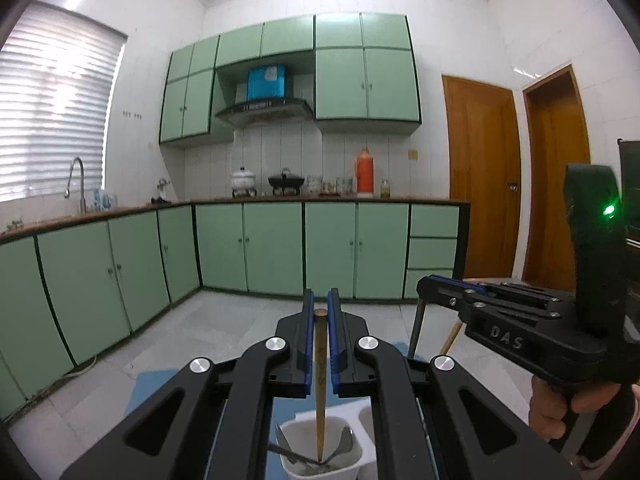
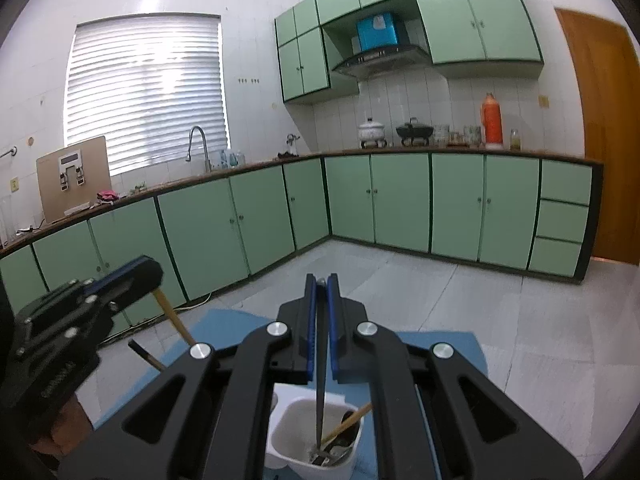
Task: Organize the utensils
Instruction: 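Open both tools to release the chopsticks into the holder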
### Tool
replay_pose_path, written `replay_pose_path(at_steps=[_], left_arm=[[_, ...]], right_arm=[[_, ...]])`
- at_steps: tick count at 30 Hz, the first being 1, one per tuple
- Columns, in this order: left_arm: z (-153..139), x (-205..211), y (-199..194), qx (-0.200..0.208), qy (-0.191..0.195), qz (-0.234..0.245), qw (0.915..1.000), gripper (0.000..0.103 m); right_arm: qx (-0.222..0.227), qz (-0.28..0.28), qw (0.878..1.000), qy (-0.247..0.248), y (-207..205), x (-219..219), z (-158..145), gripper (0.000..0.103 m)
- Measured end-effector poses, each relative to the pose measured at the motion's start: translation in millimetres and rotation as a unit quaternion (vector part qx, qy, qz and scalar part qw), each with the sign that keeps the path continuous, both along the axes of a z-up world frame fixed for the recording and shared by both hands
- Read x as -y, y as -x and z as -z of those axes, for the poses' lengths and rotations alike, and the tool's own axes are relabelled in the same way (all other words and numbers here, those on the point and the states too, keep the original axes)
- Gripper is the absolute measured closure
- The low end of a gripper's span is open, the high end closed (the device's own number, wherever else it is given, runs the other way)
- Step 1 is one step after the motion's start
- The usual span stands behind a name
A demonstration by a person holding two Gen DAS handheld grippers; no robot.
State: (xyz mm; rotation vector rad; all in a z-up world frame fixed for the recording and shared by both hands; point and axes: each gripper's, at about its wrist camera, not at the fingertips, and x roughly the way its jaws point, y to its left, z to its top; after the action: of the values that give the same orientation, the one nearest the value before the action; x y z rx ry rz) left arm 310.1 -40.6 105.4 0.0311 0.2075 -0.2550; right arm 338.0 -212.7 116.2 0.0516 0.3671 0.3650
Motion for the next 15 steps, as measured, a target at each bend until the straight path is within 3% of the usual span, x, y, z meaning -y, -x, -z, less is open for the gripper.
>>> replay_pose_path(at_steps=[5, 8, 11, 13, 15], left_arm=[[22.7, -3.7, -9.6, -0.039, -0.002, 0.001, 0.9992, 0.096], [26.6, -9.3, -6.7, -0.05, 0.004, -0.003, 0.9987, 0.093], [22.2, -15.3, 8.5, -0.041, 0.012, 0.0, 0.9991, 0.059], [16.6, -18.3, 20.2, -0.031, 0.015, 0.004, 0.9994, 0.053], [11.1, -20.4, 32.1, -0.023, 0.016, 0.003, 0.9996, 0.042]], right_arm=[[-0.016, -0.001, 1.0, 0.004, 3.4, -3.6, 14.4, 0.098], [-0.016, 0.008, 1.0, 0.009, 11.0, -1.6, 17.0, 0.091], [0.006, 0.013, 1.0, 0.004, 28.5, 6.5, 10.4, 0.079], [0.028, 0.023, 0.999, -0.001, 46.1, 14.8, 3.5, 0.067], [0.044, 0.031, 0.999, 0.001, 63.7, 22.0, -1.7, 0.062]])
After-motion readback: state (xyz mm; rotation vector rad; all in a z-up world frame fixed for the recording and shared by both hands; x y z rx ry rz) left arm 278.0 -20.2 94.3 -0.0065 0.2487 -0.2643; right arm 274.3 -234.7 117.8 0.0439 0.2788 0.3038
